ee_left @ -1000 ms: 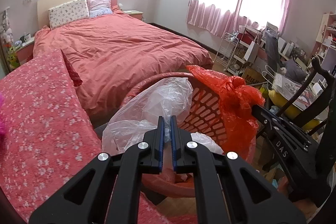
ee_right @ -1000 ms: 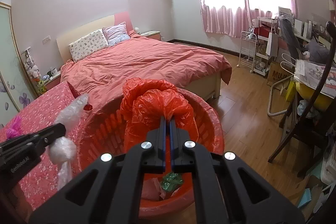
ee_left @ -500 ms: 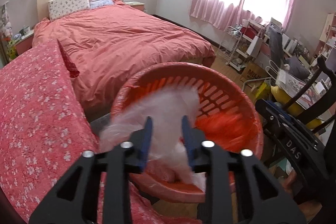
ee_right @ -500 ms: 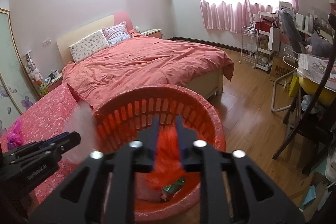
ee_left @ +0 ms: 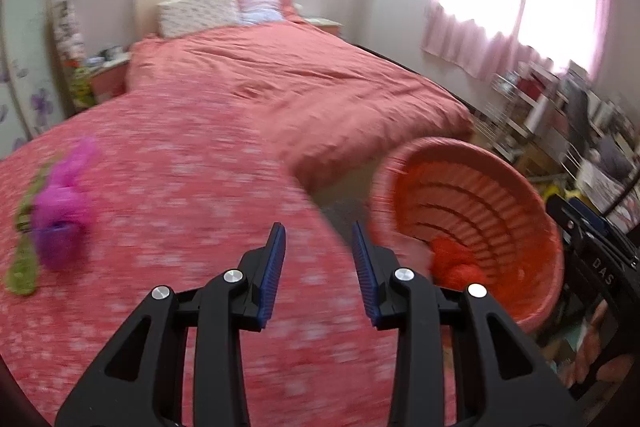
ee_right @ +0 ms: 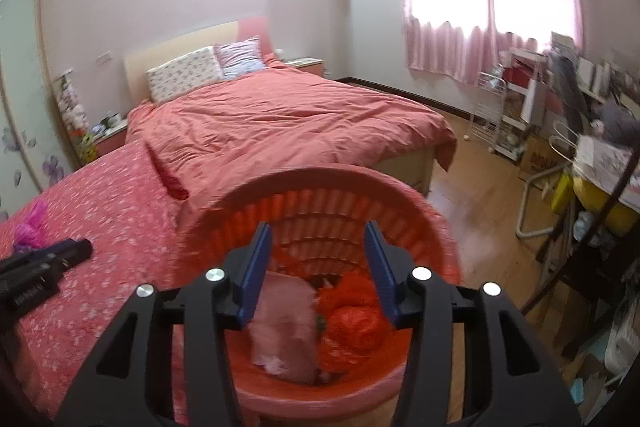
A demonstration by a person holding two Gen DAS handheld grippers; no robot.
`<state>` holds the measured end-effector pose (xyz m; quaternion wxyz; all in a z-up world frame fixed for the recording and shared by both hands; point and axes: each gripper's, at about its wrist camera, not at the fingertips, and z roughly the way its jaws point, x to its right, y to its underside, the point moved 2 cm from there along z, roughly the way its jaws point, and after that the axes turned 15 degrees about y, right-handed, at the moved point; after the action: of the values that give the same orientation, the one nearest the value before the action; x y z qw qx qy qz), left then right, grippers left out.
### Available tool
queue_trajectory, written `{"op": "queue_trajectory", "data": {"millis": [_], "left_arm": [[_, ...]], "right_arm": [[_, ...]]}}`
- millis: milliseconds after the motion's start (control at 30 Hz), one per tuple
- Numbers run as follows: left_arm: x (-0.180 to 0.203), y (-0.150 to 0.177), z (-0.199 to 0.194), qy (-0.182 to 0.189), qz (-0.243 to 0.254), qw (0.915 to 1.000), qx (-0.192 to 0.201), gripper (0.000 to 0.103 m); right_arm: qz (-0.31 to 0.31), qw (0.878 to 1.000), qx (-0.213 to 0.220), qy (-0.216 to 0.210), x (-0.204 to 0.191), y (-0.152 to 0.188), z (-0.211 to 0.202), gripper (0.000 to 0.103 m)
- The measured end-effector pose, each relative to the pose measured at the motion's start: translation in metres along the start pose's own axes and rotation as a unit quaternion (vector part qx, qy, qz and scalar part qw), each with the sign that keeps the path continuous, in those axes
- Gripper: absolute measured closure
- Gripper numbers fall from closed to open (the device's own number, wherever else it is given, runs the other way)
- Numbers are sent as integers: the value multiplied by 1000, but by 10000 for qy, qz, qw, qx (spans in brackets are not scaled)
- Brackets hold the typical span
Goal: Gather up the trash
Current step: 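Move both open tools back to the trash pile, then grasp the lime-green patterned bag with the left tool while the right tool grasps the magenta bag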
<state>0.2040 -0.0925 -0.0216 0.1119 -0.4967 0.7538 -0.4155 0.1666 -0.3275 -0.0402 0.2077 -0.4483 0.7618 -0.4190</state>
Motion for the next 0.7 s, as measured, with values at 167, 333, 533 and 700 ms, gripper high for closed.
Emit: {"op": "queue_trajectory", "data": {"millis": [167,333,533,700], "left_arm": [[-62,1,-44,-648,-288,9969,331,68],[-137,5,-87,-1330,-779,9866,530,68],[-206,11,-102,-1745,-1390,9733,532,68],[-247,9,-86,-1738,-1797,9677,337,68]], "right_arm": [[-333,9987,5,-387,-55,0,-13,54],[-704,9943,-77,-793,-115,6,-25,54],[-1154,9854,-164,-1241,-192,17,-41,54],[-1422,9794,-208,-1416,-232,27,-50,54]]}}
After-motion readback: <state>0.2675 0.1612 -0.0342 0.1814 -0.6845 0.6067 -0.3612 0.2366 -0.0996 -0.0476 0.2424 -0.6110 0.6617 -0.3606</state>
